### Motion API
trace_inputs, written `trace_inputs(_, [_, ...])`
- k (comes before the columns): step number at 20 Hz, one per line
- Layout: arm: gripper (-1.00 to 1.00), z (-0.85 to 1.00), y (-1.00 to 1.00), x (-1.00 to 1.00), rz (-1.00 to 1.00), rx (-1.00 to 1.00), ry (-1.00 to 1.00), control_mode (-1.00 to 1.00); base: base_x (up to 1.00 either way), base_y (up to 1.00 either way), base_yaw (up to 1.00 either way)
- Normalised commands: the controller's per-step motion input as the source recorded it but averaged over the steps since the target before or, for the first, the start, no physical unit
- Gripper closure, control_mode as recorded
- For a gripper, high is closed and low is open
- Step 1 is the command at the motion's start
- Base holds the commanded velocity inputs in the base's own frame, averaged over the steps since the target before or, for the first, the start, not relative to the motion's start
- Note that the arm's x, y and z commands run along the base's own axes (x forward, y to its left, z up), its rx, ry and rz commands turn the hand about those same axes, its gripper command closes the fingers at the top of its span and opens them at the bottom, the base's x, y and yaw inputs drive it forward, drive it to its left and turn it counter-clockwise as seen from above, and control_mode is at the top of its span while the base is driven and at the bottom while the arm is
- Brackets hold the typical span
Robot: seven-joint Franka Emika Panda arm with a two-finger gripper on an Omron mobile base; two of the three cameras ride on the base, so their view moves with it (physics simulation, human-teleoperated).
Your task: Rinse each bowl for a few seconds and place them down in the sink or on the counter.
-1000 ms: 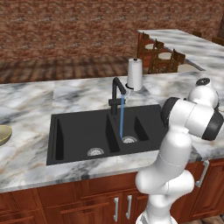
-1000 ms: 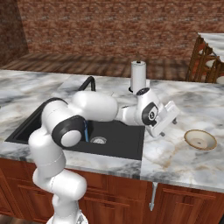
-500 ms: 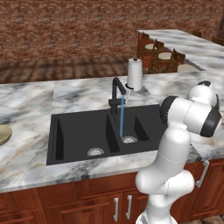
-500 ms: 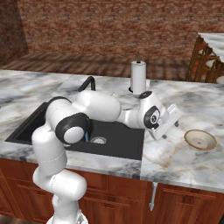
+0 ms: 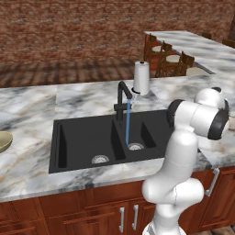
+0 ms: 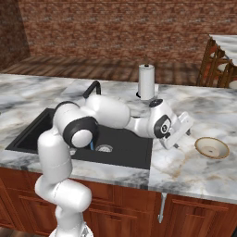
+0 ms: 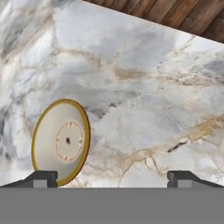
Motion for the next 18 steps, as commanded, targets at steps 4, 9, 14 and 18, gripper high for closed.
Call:
trace_inputs(4, [-1.0, -0.13, -0.14, 0.07, 0.02, 0.0, 0.0, -1.0, 0.0, 0.0, 0.0])
trace_inputs(9, [-1.0, -0.15, -0.14, 0.04, 0.02, 0.0, 0.0, -1.0, 0.0, 0.0, 0.0])
trace_inputs(14, [-1.0, -0.14, -0.12, 0.04, 0.02, 0.0, 0.0, -1.0, 0.0, 0.0, 0.0])
trace_inputs(18, [-1.0, -0.1, -0.16, 0.03, 0.02, 0.0, 0.0, -1.0, 0.0, 0.0, 0.0])
